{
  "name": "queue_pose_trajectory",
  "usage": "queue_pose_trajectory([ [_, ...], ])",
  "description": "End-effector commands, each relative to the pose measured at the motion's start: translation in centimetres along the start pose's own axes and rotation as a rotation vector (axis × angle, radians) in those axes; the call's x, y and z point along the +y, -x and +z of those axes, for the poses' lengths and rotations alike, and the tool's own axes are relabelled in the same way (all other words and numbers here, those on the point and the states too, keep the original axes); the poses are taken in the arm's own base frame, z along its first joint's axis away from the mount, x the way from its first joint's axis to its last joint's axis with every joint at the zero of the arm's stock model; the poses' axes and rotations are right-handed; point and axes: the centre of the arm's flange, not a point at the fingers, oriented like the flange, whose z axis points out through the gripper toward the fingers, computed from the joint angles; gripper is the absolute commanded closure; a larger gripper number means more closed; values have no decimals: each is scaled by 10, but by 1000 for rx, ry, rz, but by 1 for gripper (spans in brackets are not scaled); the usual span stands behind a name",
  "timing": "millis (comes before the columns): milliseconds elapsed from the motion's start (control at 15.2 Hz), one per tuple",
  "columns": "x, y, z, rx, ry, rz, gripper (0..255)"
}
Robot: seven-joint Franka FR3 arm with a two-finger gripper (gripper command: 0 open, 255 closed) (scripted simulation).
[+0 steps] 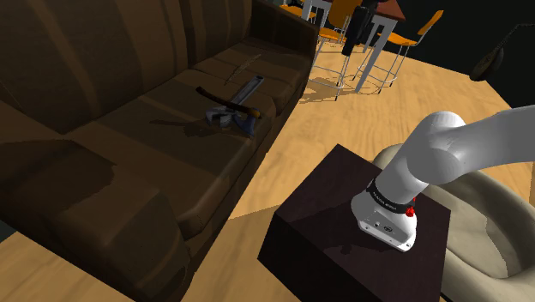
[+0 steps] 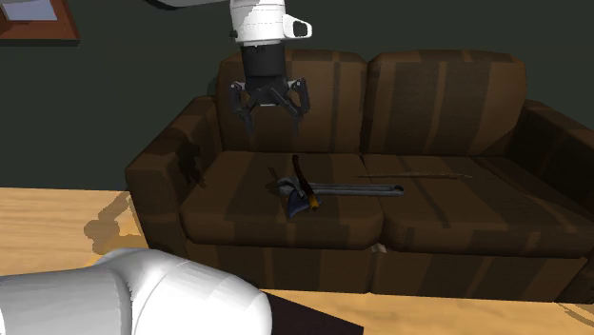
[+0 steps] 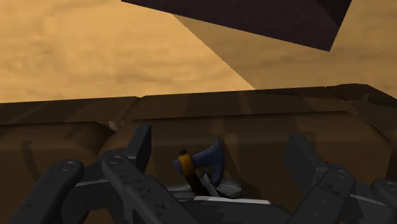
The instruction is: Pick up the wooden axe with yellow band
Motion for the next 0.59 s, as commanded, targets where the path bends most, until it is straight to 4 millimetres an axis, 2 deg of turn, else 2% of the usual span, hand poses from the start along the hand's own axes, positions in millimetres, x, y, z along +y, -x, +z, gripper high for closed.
queue_pose_trajectory([
  [0,0,0,0,0,0,0,0],
  [528,-14,-70,71,48,79,-94,0],
])
